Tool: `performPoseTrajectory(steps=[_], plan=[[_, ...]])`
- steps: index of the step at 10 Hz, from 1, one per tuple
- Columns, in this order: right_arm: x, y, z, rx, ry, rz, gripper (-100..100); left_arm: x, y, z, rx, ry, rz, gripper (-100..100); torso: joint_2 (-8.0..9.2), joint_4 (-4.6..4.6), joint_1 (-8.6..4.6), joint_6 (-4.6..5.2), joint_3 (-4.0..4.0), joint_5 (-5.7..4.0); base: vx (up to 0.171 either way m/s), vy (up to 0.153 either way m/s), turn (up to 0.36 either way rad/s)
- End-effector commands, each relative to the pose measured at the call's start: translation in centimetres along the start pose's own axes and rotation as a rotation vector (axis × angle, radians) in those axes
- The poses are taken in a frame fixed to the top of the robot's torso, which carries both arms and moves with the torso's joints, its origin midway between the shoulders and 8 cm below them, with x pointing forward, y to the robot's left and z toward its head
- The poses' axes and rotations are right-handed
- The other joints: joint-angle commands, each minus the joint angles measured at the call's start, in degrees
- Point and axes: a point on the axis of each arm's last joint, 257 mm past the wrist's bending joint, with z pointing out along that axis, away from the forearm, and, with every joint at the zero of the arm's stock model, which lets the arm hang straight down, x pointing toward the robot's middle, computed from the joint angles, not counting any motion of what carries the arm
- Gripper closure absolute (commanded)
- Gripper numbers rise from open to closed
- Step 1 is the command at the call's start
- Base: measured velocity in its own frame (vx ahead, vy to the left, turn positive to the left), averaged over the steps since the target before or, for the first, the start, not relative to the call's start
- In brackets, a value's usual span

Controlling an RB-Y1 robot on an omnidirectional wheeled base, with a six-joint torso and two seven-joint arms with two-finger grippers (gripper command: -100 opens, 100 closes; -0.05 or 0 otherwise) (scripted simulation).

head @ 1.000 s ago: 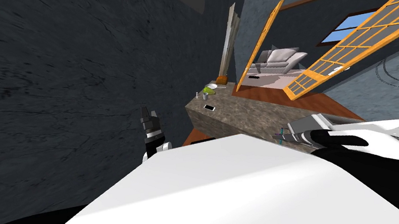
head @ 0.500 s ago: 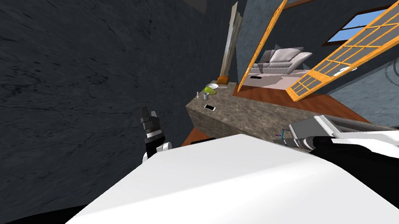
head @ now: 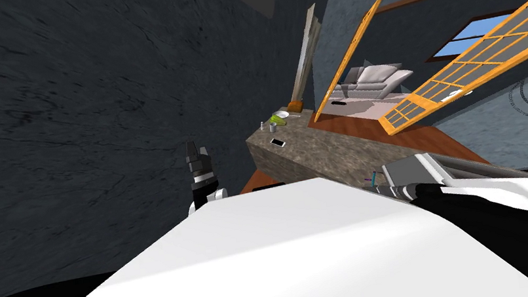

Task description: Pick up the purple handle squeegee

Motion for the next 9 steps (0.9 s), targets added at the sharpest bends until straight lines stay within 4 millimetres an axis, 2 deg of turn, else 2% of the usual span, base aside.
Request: performPoseTrajectory(steps=[1, 5, 7, 8, 9], plan=[[0.0, 0.0, 0.0, 0.0, 0.0, 0.0, -100, 0.0, 0.0, 0.0, 0.0, 0.0, 0.0, 0, 0.0, 0.0, 0.0, 0.0, 0.0, 0.0, 0.0, 0.0, 0.0], [0.0, 0.0, 0.0, 0.0, 0.0, 0.0, -100, 0.0, 0.0, 0.0, 0.0, 0.0, 0.0, 0, -0.01, 0.0, 0.02, 0.01, -0.01, 0.0, -0.001, -0.001, 0.002], [2.2, -0.4, 0.5, 0.008, 0.001, 0.019, -100, 0.0, 0.0, 0.0, 0.0, 0.0, 0.0, 0, 0.05, -0.03, -0.06, 0.07, 0.01, -0.13, -0.014, -0.016, 0.048], [2.2, -0.4, 0.5, 0.008, 0.001, 0.019, -100, 0.0, 0.0, 0.0, 0.0, 0.0, 0.0, 0, 0.17, -0.06, -0.26, 0.17, 0.05, -0.36, -0.009, -0.011, 0.032], [3.2, -0.4, 0.8, 0.01, 0.003, 0.027, -100, 0.0, 0.0, 0.0, 0.0, 0.0, 0.0, 0, 0.19, -0.05, -0.34, 0.2, 0.07, -0.41, -0.006, -0.007, 0.02]])
